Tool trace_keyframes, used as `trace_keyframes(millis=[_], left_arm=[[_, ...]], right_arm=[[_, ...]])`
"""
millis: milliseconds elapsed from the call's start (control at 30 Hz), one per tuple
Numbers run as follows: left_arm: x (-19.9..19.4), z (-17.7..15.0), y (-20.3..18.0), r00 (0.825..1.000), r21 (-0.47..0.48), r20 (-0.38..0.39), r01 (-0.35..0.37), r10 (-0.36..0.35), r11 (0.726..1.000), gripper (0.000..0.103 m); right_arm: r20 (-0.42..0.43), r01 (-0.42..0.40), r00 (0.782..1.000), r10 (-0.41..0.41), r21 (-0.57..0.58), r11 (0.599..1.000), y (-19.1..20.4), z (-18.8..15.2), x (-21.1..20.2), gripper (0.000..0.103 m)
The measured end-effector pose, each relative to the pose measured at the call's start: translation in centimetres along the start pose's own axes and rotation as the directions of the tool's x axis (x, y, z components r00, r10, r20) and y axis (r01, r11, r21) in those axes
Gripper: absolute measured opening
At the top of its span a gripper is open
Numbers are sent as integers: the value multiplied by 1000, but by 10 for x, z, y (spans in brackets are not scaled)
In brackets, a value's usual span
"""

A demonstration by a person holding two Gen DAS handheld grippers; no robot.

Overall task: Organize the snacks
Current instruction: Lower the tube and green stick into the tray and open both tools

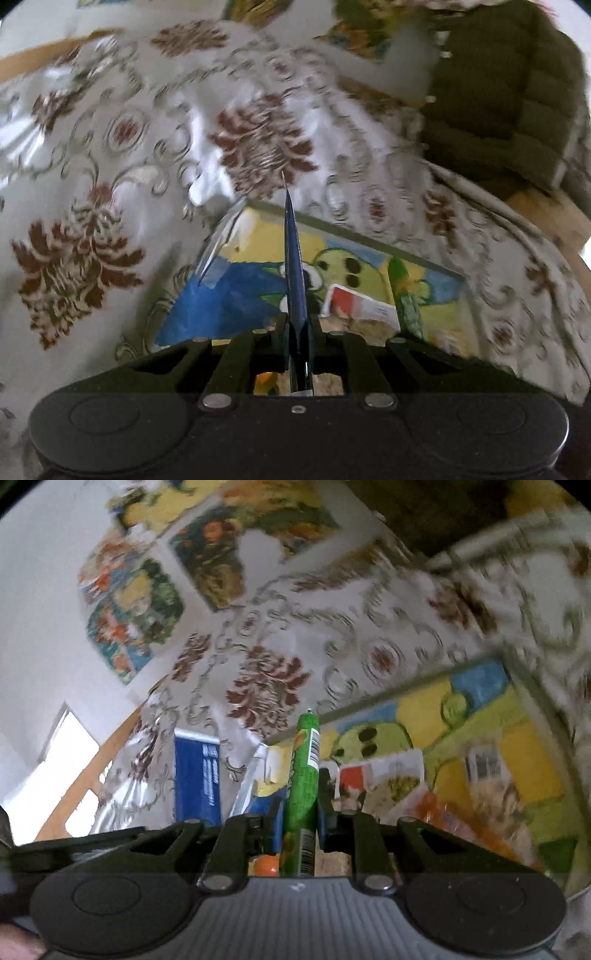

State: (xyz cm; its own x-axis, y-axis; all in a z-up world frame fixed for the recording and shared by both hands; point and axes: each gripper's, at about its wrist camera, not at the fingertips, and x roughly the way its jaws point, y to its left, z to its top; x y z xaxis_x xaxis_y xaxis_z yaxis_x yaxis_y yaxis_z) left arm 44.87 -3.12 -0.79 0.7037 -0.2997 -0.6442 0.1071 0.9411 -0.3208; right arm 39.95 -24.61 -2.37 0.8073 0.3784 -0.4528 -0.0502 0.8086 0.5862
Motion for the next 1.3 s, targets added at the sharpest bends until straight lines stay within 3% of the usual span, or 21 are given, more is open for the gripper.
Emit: trace_keyframes(millis=[67, 633, 800, 900, 1067, 1233, 1300], left_arm=[[9, 0, 2, 1000, -11, 3, -8, 8, 1000, 9], [28, -15, 11, 997, 8, -46, -65, 66, 998, 11], [29, -12, 7, 991, 12, -99, -86, 87, 996, 19], [25, -12, 4, 991, 26, -86, -99, 101, 995, 22], [7, -7, 3, 993, 7, -45, -105, 105, 994, 44], [-24, 3, -1, 992, -3, 37, -123, 123, 992, 66], [-39, 4, -5, 987, 12, 73, -146, 145, 989, 73]], right_arm=[[-17, 3, 1000, -2, 31, 1000, -5, -2, 10, 20], [-46, 75, 996, -79, -90, 993, 3, -19, 34, 20], [-47, 108, 992, -115, -129, 986, 6, -23, 34, 21], [-38, 126, 990, -134, -168, 978, 11, -25, 32, 26], [-22, 113, 993, -118, -152, 982, 10, -17, 18, 27], [40, 130, 991, -125, -161, 978, 13, -3, -7, 36], [69, 136, 990, -126, -159, 978, 14, 2, -19, 49]])
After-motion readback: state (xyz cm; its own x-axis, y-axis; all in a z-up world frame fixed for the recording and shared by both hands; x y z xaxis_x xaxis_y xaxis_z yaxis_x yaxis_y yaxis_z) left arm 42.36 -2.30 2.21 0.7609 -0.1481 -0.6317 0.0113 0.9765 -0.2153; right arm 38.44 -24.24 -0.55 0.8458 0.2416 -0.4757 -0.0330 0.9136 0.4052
